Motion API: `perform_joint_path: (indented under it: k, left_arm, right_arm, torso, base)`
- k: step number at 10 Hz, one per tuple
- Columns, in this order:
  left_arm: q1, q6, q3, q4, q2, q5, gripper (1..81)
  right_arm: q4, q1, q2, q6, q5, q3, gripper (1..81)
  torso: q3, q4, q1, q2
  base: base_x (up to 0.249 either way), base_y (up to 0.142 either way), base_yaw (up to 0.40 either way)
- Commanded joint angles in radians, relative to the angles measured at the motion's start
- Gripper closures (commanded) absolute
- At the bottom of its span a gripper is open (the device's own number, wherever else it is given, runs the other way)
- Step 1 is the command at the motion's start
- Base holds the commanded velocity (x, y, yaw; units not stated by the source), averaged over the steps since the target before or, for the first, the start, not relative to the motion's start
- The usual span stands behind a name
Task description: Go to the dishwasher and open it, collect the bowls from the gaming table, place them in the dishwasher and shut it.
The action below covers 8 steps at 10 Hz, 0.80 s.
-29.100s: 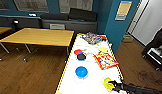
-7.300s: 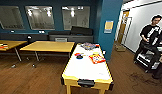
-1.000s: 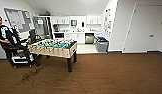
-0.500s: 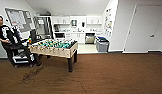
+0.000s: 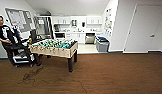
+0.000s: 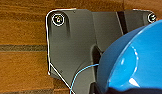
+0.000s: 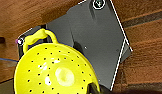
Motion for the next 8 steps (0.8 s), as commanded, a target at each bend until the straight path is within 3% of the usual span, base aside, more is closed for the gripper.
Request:
perform_joint_path:
  k: [1, 8]
  left_arm:
    - [-0.040, -0.003, -0.002, -0.002, -0.007, 0.052, 81.1]
    - [-0.040, -0.003, -0.002, -0.001, -0.005, 0.052, 81.1]
  right_arm:
    - [-0.011, 0.045, -0.010, -0.002, -0.051, 0.000, 81.1]
    - [-0.011, 0.044, -0.013, 0.000, -0.049, -0.011, 81.1]
  torso:
    - [0.000, 0.000, 0.000, 0.000]
    - [0.000, 0.000, -0.001, -0.002]
  base:
    - [0.000, 0.000, 0.000]
    - [0.150, 0.000, 0.000]
